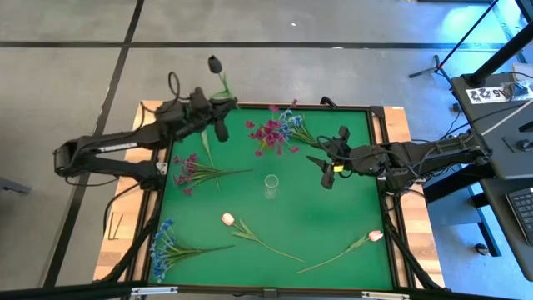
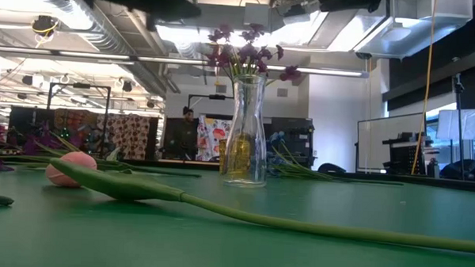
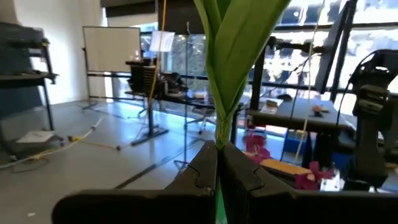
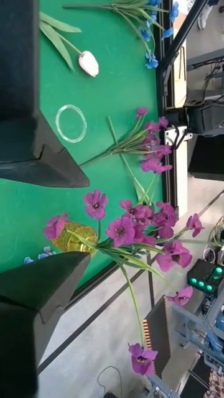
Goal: Sort flowers into vase by color
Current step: Put the bottom flowers into the yellow vase
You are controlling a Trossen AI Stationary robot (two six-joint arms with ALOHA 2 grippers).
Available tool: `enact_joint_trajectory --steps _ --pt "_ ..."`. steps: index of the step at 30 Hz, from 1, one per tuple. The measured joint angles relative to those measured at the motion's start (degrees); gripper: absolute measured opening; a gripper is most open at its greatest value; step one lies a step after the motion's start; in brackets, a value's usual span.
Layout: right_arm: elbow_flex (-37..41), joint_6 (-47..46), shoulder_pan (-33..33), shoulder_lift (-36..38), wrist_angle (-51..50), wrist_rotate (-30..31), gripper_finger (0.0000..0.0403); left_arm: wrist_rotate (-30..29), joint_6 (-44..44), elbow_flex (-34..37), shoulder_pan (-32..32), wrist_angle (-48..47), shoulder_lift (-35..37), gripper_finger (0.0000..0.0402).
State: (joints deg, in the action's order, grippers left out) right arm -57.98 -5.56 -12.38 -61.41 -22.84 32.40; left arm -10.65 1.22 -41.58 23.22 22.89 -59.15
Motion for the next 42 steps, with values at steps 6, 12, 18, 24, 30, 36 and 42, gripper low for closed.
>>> enact_joint_trajectory --steps 6,12,18,24,30,36,42 --pt "0.0 0.0 0.0 0.0 -0.1 0.0 0.0176 4.8 2.4 0.0 3.3 6.3 -8.8 0.0001" --pt "0.0 0.0 0.0 0.0 -0.1 -1.3 0.0176 7.1 4.5 0.0 3.8 12.5 -16.2 0.0001" --pt "0.0 -0.1 0.0 0.0 -0.2 -1.6 0.0176 9.1 6.0 0.0 3.8 14.4 -20.3 0.0001" --pt "0.0 -0.1 0.0 0.0 -0.2 -1.6 0.0176 10.4 6.3 0.0 3.2 14.4 -22.3 0.0001" --pt "1.0 -0.2 0.0 0.0 0.9 -1.6 0.0176 10.3 6.2 0.0 3.0 15.5 -23.8 0.0001" --pt "3.9 -0.2 0.0 0.0 2.9 -1.7 0.0176 10.1 6.2 0.0 3.0 15.4 -25.1 0.0002" --pt "4.5 -0.2 0.0 0.0 3.3 -1.7 0.0176 9.6 6.2 0.0 3.0 14.9 -26.1 0.0025"
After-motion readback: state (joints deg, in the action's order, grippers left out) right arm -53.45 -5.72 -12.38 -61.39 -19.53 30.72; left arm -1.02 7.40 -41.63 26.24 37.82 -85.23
